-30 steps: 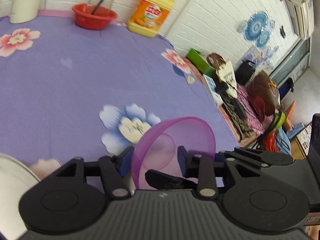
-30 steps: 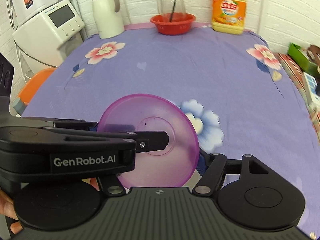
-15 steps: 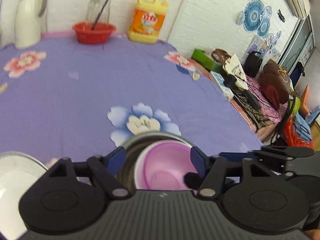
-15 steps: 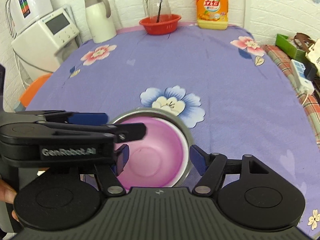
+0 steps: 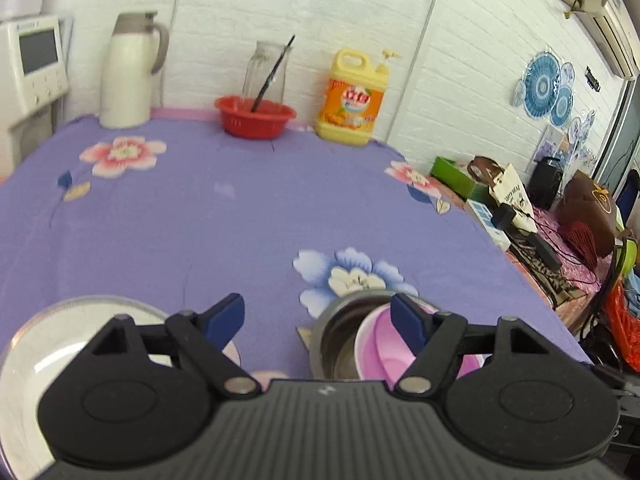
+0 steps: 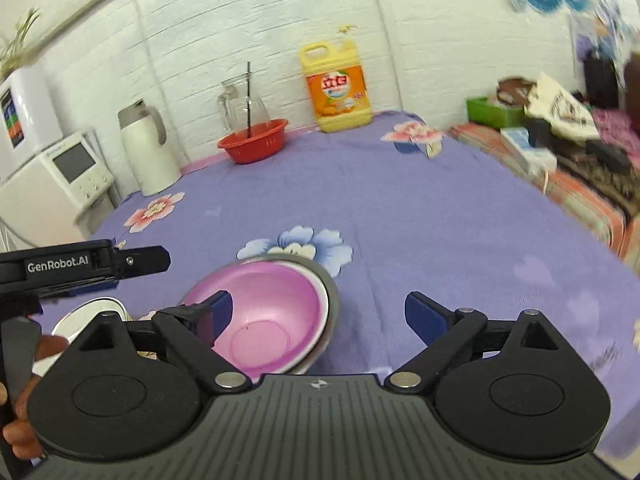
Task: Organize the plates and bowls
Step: 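Lower the pink bowl into the white bowl and open the left tool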
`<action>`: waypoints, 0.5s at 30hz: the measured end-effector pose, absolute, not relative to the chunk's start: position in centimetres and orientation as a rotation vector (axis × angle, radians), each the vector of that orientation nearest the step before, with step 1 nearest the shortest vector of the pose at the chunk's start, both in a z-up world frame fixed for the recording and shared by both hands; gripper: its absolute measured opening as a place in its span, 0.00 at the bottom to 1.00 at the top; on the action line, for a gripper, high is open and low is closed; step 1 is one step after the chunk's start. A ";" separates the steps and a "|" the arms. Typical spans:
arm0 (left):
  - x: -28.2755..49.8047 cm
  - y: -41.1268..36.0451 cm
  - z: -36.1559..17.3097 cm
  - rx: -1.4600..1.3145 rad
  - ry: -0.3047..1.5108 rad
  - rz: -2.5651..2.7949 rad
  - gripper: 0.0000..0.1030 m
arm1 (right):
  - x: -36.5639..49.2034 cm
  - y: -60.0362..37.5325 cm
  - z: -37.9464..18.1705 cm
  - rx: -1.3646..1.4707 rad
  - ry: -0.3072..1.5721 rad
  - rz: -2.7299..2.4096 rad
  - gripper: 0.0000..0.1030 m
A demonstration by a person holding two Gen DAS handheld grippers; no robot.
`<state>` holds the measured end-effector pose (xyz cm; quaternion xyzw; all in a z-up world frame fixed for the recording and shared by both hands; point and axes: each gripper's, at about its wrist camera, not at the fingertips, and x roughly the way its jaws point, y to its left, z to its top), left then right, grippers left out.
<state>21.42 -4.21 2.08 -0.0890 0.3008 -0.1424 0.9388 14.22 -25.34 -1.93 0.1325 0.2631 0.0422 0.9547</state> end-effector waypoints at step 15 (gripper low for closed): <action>27.3 -6.0 0.0 -0.014 0.823 -0.572 0.71 | 17.9 -25.1 -4.3 0.216 0.651 0.108 1.00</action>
